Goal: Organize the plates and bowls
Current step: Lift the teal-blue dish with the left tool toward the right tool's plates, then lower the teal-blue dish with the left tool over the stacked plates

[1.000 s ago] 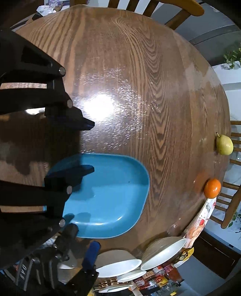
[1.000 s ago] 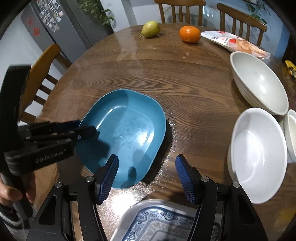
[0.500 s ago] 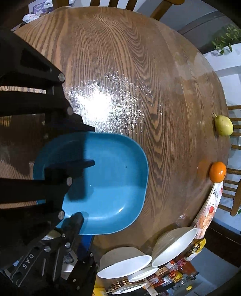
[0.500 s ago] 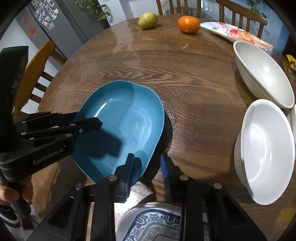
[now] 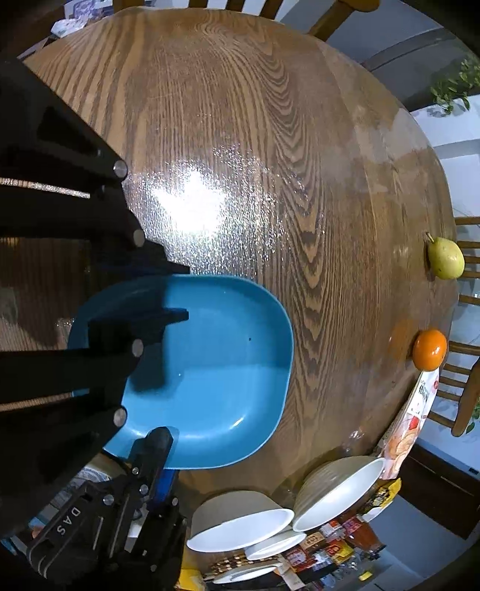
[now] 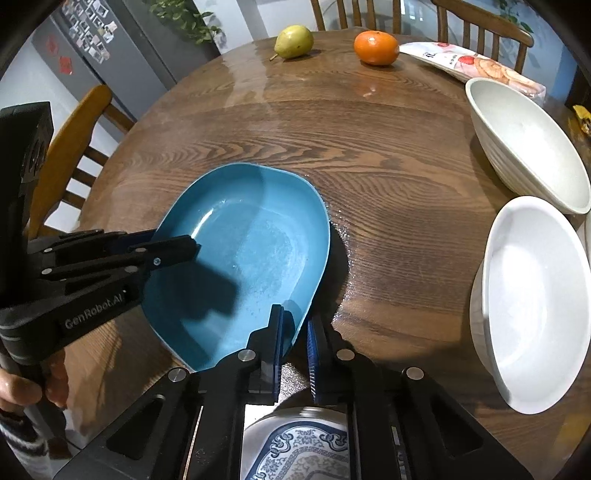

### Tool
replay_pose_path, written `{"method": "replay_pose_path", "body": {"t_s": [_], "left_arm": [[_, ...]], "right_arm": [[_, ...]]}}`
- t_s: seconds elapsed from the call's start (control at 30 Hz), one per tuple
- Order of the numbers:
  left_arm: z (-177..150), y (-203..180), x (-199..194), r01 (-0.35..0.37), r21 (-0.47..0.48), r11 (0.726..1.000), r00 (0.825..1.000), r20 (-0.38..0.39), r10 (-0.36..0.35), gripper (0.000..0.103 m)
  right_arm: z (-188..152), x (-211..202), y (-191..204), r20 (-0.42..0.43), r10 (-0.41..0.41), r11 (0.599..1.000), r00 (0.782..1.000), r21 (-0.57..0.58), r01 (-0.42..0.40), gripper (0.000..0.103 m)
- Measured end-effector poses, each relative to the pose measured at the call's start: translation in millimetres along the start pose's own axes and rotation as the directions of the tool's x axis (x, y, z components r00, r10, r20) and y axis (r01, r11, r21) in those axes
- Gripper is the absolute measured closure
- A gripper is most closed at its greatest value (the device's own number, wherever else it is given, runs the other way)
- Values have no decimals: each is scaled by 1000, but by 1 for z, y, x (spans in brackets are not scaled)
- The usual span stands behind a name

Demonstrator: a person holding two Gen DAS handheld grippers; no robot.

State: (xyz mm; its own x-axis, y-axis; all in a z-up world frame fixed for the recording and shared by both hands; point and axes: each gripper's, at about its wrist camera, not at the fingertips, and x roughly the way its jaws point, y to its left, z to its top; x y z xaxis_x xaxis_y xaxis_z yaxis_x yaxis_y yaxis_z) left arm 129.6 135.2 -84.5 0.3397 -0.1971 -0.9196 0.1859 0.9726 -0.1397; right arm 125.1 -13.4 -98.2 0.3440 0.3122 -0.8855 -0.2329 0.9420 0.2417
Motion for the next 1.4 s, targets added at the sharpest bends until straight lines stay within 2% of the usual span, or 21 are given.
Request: {"method": "replay_pose_path", "body": {"t_s": [0.43, 1.17, 1.4], "left_arm": [[1, -3, -18, -12, -2, 1000, 999, 52, 12, 91], [-11, -50, -50, -55, 53, 997, 990, 135, 47, 91], [-20, -67, -68, -76, 71, 995, 982, 177, 62, 91]], "right_arm": [[1, -14, 0, 39, 13, 1000, 999, -3, -12, 91], [-20, -63, -20, 137, 39, 998, 990, 38, -45, 91], [-32, -82, -24, 163, 44, 998, 986, 30, -50, 91]]}}
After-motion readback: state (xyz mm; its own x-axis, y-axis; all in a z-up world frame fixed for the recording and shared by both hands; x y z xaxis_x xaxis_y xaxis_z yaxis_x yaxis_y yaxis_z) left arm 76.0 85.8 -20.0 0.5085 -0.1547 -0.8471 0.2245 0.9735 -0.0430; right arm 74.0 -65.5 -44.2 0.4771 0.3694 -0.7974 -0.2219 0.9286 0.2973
